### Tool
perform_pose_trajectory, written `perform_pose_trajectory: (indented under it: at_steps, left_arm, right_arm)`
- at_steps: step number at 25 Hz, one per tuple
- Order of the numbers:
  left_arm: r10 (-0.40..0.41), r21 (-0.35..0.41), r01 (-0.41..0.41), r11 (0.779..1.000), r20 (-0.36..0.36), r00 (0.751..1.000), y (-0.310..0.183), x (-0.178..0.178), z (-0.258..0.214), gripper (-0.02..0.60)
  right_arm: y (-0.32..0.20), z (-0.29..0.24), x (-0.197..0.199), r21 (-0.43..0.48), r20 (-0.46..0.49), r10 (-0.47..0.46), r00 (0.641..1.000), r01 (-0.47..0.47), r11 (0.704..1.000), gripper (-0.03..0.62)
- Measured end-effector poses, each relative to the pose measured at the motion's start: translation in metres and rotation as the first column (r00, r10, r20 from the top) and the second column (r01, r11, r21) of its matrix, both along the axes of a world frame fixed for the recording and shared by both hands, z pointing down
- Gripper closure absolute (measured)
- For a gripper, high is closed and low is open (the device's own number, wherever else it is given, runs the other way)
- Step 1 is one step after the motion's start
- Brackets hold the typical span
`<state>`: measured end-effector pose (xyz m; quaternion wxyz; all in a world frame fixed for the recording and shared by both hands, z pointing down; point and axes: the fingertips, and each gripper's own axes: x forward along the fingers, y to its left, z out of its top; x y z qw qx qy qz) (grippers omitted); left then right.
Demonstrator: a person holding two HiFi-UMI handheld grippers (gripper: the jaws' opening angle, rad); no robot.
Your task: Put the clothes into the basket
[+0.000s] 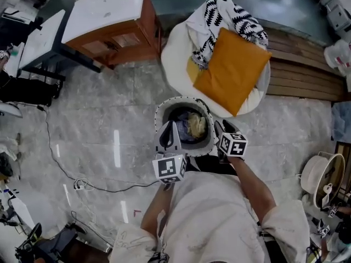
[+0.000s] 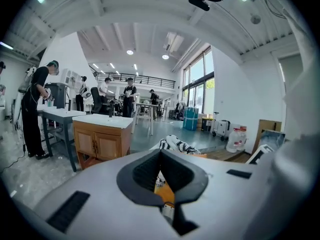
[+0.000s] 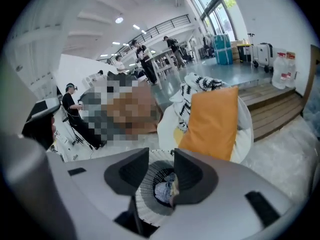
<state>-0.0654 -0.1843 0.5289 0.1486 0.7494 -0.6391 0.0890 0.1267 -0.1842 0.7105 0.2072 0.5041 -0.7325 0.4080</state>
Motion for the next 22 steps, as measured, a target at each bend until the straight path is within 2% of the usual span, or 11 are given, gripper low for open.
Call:
perform_pose_trajectory:
  at_steps: [4,8,14,22]
  left_arm:
    - [-0.010,0.042,0.009,0.999,0.018,1.000,-0.002,0.004,-0.030,0.578]
    - [-0.005,0.082,0.005,0.997,0.000,1.000,-0.006,0.010,-0.068,0.578]
    - [-0.005,0.236,-0.004,0.972,0.036,0.999,-0.014,0.011,-0.143,0.578]
    - [-0.057,0.417,0.018,0.909,0.083,0.995,-0.011,0.000,-0.236,0.578]
  right_arm:
    - [-0.026,-0.064,0.012,0.161,-0.003,-0.015,1.000,0.015,0.987,0.451]
    - [-0.048,-0.139,0.022,0.329,-0.013,-0.020,1.000,0.023,0.944,0.450]
    - [-0.075,-0.262,0.028,0.557,-0.046,-0.037,0.998,0.056,0.828,0.448]
    - [-0.077,-0.399,0.033,0.761,-0.107,-0.031,0.994,0.102,0.641,0.436]
